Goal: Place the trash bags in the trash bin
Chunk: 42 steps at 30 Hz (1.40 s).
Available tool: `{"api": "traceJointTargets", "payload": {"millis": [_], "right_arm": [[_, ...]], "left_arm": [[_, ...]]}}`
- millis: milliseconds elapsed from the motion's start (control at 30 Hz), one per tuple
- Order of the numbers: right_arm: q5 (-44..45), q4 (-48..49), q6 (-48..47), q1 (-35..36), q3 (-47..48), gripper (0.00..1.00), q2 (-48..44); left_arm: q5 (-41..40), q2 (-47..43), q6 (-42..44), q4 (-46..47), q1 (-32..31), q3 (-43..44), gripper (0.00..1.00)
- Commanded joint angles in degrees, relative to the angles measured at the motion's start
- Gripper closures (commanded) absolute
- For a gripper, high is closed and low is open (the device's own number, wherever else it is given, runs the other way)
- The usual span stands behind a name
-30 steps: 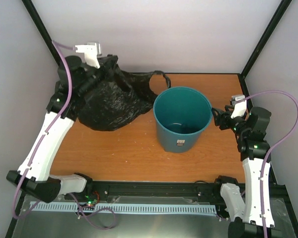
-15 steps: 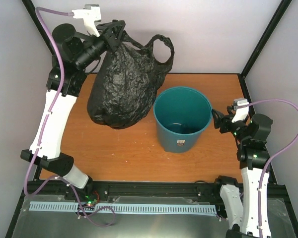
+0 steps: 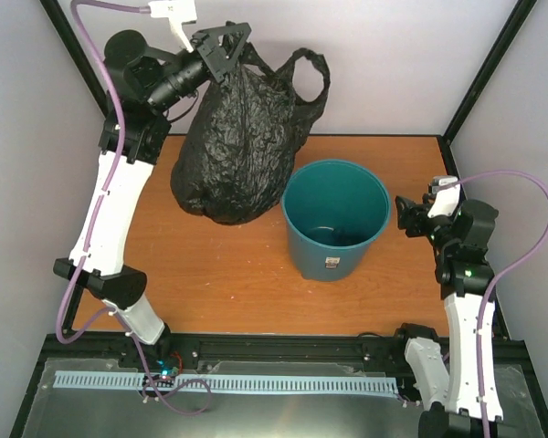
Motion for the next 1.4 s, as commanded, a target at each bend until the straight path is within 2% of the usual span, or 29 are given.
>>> {"api": "traceJointTargets", "payload": {"millis": [0,167,367,733,867,1067,1367], "right_arm": [[3.7,0.5,0.0,-0.3,2.2,0.31,6.4],[0.3,-0.3,-1.7,-0.3,2.7,0.31,12.0],[-11.0,-1.6,-4.9,0.2,1.4,0.32,13.2],[-18.8,-2.7,-9.4,8.8,0.0,0.33,15.2],[-16.7,-3.6,-9.9,10.7,0.9,0.33,17.6],[-5.2,-3.9,-9.0,10.7,1.6,0.33,19.0],[-3.2,-5.0,-9.6,10.6,1.4,0.33,24.0]], "left_arm": [[2.6,-0.5,-5.0,8.4,-1.8,5.9,0.99],[5.9,0.2,-11.1,13.3,-3.3,6.6,0.99],[7.7,1.1,-17.5,18.7,-6.6,6.3,0.99],[6.5,5.1,-21.9,23.1,-11.3,10.9,0.99],[6.6,5.8,-20.7,22.8,-15.1,11.4,0.99],[5.8,6.1,-18.4,22.2,-19.6,12.4,0.99],[5.6,5.6,-19.2,22.8,-20.6,12.0,0.99]]}}
